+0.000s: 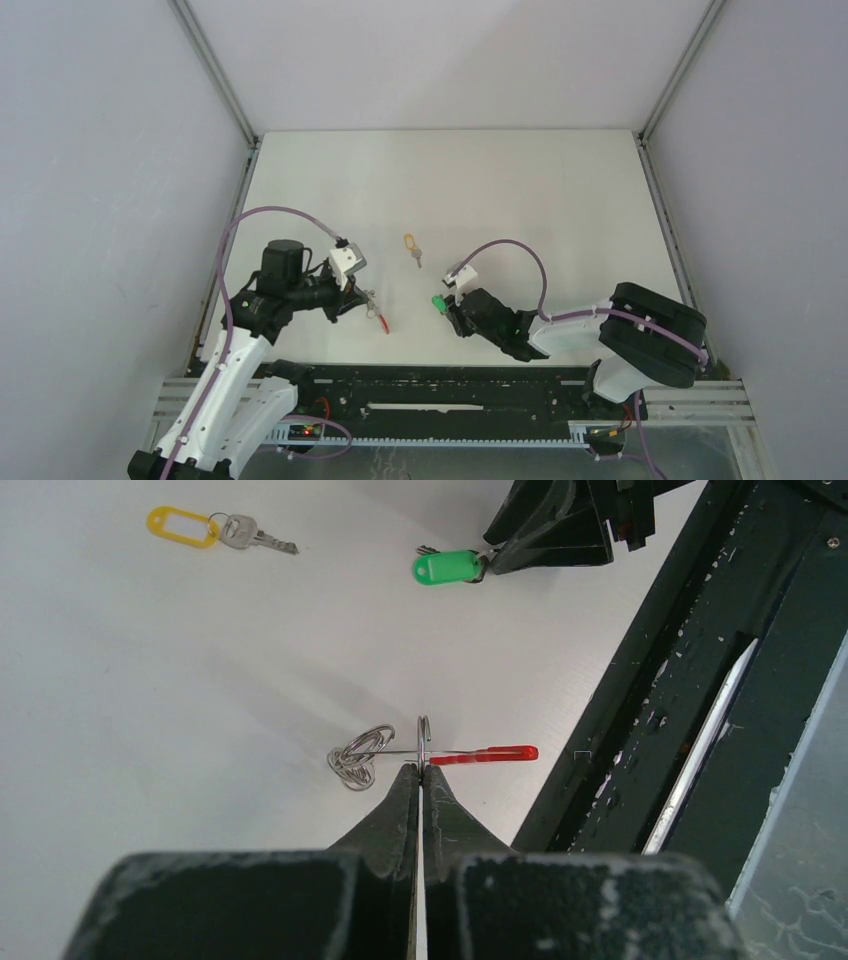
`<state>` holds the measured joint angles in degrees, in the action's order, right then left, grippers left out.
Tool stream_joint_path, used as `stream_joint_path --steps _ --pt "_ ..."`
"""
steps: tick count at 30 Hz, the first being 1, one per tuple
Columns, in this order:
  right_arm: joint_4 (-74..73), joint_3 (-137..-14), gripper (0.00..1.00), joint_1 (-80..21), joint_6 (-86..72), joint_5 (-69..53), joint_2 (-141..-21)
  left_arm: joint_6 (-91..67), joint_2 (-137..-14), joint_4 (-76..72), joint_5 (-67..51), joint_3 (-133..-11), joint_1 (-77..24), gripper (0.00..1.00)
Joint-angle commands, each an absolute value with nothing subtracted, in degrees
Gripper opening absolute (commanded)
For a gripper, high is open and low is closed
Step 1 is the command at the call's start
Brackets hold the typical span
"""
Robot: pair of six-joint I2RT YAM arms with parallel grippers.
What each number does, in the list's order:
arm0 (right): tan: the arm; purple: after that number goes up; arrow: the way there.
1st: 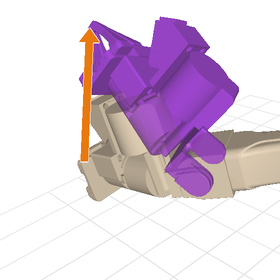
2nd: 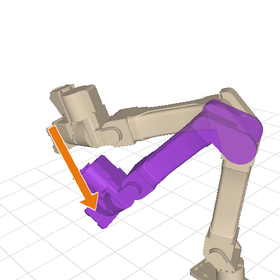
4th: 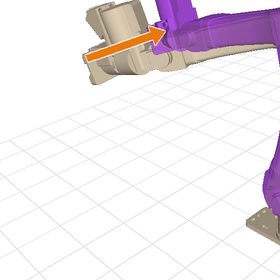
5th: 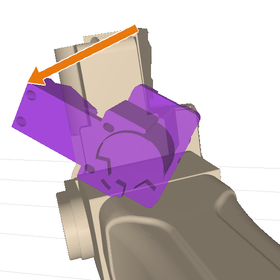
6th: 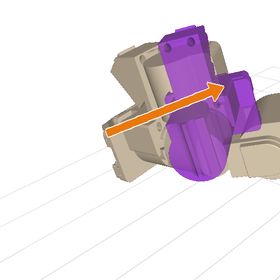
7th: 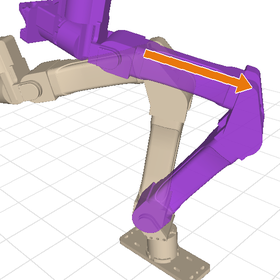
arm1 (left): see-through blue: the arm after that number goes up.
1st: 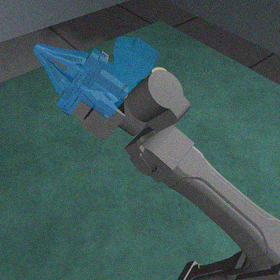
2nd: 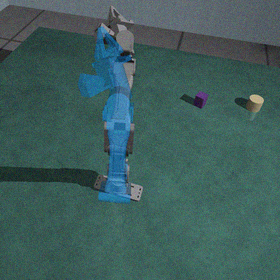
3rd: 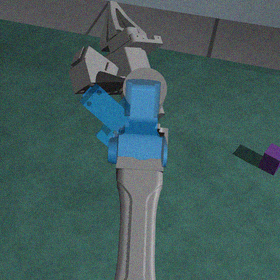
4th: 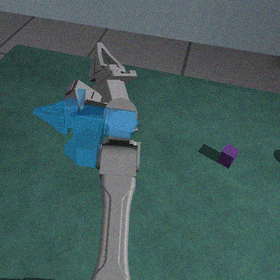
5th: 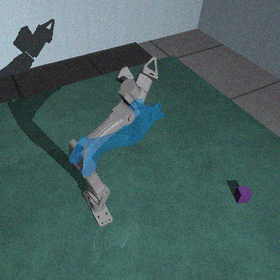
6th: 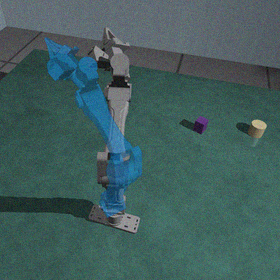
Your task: Put the keys on the keyring
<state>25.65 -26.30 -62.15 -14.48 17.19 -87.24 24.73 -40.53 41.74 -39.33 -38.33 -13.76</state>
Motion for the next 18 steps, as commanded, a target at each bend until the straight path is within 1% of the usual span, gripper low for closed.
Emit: stream_joint_path --steps 1,2,4,7,14,16,18 --pt "28.0 -27.7 0.31 -61.6 -13.6 16.6 -87.6 23.6 -40.4 40.7 -39.9 -41.4 -14.0 0.00" --pt "28.2 -27.7 0.27 -61.5 -13.6 16.1 -87.5 23.7 -40.4 40.7 -39.9 -41.3 -14.0 0.00" --pt "28.1 -27.8 0.25 -61.4 -13.7 16.3 -87.2 23.7 -40.4 40.6 -39.9 -41.2 -14.1 0.00" --pt "28.3 -28.1 0.26 -61.2 -13.6 16.0 -86.9 23.7 -40.3 40.7 -39.6 -41.1 -14.1 0.00" --pt "27.5 -28.9 0.33 -60.9 -13.8 16.3 -87.2 23.4 -40.1 40.7 -39.6 -41.0 -14.1 0.00" --pt "27.5 -28.9 0.33 -60.4 -13.9 15.5 -87.4 23.3 -40.0 40.7 -39.6 -41.0 -14.1 0.00" --pt "27.3 -28.9 0.31 -60.1 -14.3 15.2 -87.4 23.3 -40.0 40.7 -39.6 -41.1 -14.1 0.00"
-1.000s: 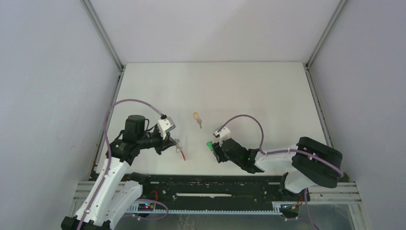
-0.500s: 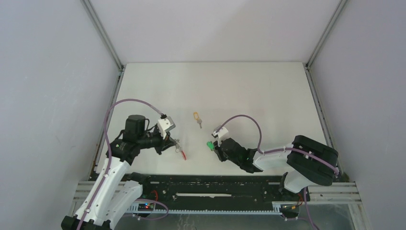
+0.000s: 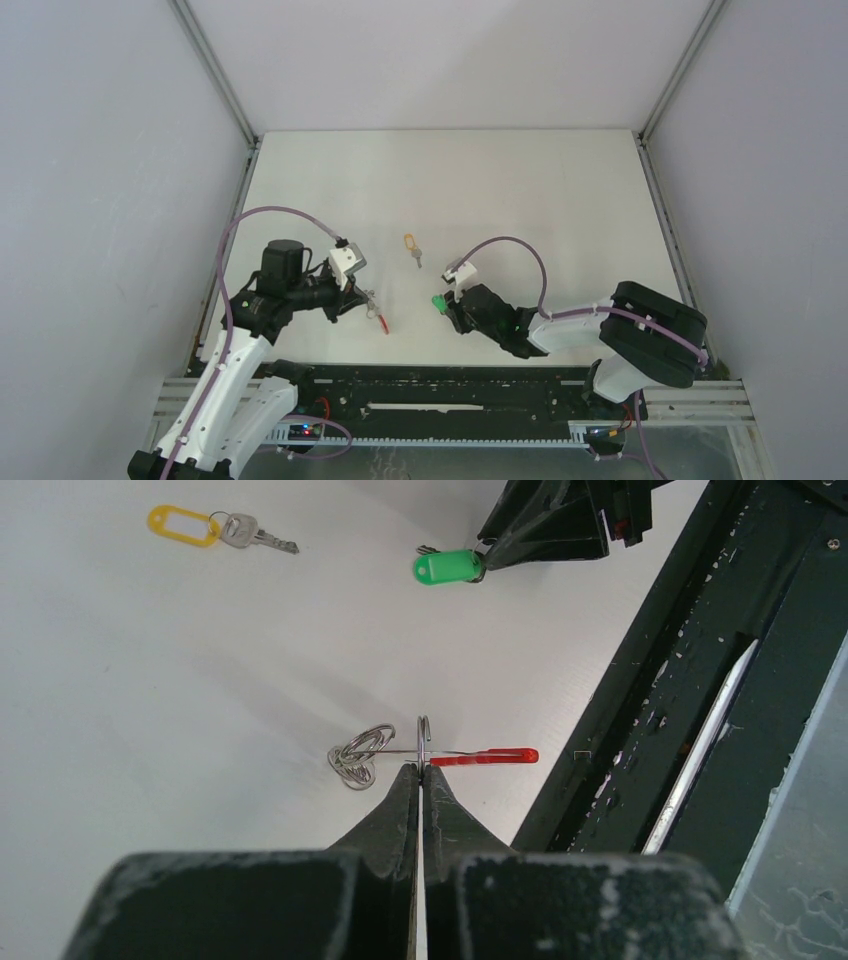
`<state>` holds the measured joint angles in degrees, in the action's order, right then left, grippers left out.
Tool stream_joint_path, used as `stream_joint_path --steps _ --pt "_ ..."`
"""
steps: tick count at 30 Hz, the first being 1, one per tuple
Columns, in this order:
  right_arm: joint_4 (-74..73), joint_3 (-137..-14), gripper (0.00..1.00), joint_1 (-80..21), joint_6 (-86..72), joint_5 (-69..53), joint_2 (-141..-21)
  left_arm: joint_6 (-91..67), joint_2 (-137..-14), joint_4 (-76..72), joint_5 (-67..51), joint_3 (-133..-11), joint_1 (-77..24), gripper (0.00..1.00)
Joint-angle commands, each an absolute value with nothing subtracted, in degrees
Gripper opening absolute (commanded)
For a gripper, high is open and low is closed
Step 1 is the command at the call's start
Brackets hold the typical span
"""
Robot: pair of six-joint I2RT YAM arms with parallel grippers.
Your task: Put the keys on the keyring
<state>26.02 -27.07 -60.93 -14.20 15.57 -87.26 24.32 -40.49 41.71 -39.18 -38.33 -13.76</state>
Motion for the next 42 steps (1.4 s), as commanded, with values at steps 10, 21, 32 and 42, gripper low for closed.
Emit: stream_joint_path --steps 10,21,32,42 --pt "25.0 -28.9 0.00 -59.2 -14.1 12.1 -86.1 23.1 -40.2 40.8 -39.6 -41.3 -14.2 0.00" --pt "20.9 -28.9 0.00 -60.1 -11.1 7.8 -78.4 22.6 -40.2 40.6 -40.1 -41.8 -14.4 0.00" --pt "8.6 -34.3 0.00 -61.9 -4.1 -7.2 -60.6 21.8 -40.9 37.0 -39.0 -44.7 -18.6 0.00" --pt "2.3 -46.4 0.00 -67.1 -6.9 -7.7 -62.7 20.5 -39.2 33.6 -35.3 -44.7 -26.5 0.00"
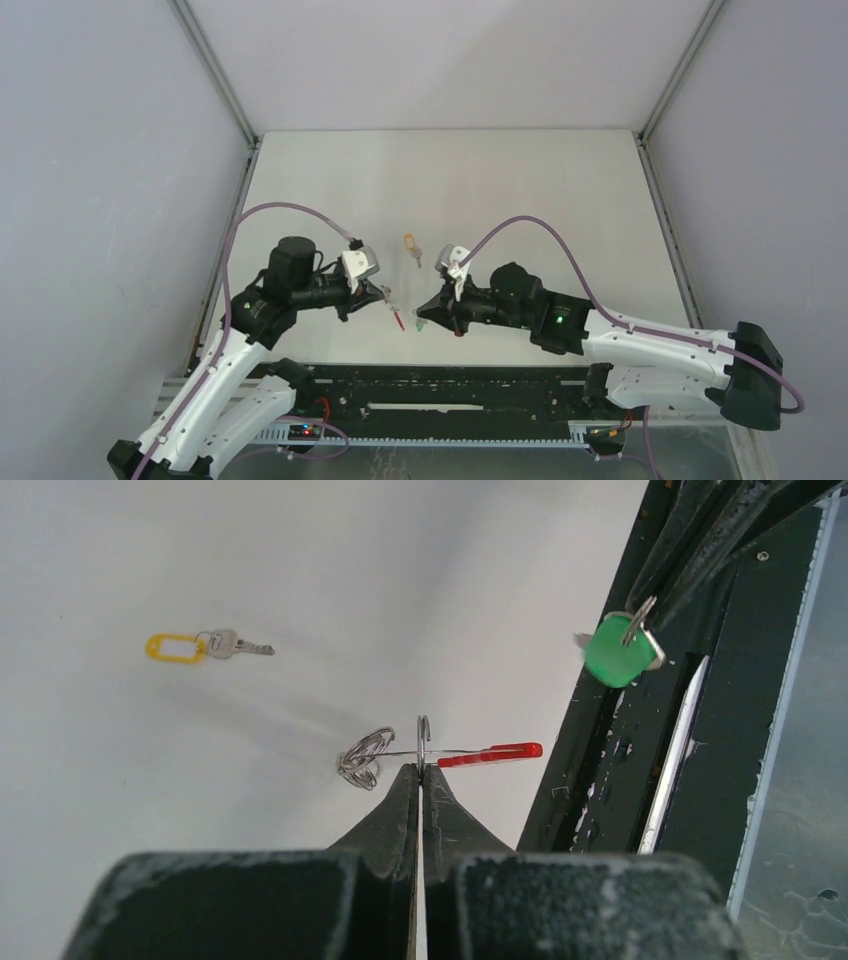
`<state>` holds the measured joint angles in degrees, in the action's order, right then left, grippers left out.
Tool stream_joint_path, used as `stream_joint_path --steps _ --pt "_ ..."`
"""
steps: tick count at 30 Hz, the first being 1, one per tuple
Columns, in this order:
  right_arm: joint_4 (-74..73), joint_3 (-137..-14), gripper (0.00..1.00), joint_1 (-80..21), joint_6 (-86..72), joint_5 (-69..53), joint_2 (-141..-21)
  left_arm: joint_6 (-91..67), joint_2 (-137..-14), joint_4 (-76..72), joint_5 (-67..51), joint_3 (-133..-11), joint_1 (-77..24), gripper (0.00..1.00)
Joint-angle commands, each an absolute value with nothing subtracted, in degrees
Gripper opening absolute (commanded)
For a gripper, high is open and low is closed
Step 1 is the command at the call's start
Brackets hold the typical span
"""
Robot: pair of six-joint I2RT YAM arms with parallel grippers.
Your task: Put the keys on the keyring
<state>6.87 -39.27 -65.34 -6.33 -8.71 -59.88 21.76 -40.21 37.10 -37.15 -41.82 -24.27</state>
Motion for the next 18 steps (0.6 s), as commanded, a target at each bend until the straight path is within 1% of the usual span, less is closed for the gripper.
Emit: stream_joint_path --steps 1,4,18 --pt "1.0 -48.1 0.00 -67.5 -6.9 -7.1 -63.7 20.6 -39.3 33.6 -35.1 -44.9 -27.0 0.00" --pt "0.3 -51.0 0.00 -68.8 -7.0 -3.9 -65.7 20.3 -39.2 33.1 -34.5 -45.5 -28.1 0.00" --pt "0.5 -54.1 0.00 -69.9 -7.3 5.5 -68.0 15.9 -38.7 29.2 -32.6 -46.6 -33.2 0.00"
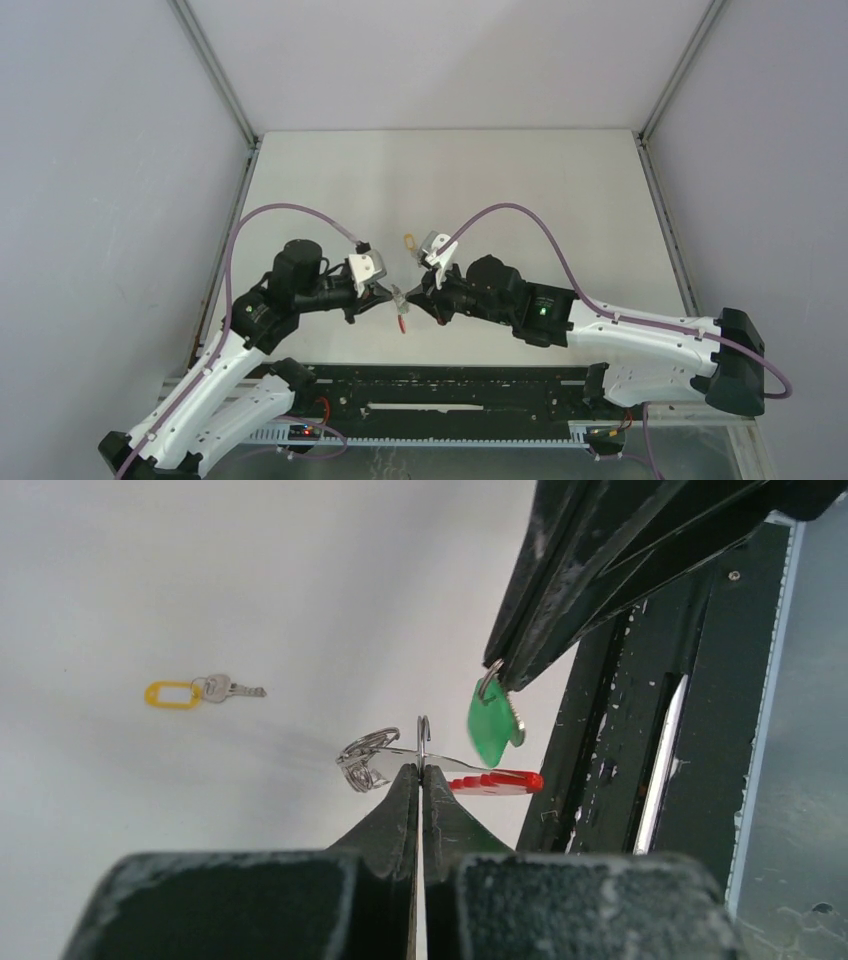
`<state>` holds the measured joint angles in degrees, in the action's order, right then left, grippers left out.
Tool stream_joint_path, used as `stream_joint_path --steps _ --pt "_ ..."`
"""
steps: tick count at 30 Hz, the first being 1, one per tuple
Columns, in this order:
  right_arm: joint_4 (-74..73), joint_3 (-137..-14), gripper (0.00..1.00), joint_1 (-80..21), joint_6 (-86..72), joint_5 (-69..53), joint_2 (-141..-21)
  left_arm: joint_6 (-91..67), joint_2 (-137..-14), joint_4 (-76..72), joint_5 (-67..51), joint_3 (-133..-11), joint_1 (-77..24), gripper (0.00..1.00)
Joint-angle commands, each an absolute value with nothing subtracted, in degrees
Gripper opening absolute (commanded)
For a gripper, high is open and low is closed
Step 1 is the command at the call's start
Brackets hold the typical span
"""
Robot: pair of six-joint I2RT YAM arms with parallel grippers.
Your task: Put the keys on the keyring
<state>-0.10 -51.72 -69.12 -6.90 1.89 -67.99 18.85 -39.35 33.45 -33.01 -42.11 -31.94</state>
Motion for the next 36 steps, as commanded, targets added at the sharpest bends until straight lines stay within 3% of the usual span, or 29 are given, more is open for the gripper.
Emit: stream_joint_path --steps 1,36 --pt "0.9 -54.1 0.00 -70.0 -7.2 5.6 -68.1 15.5 -38.8 28.9 -32.5 -46.6 -33.3 0.00" --pt "9.5 -54.1 0.00 -72.2 -4.7 11.6 -70.5 8.9 -38.7 26.2 -29.4 -44.7 -34.7 0.00"
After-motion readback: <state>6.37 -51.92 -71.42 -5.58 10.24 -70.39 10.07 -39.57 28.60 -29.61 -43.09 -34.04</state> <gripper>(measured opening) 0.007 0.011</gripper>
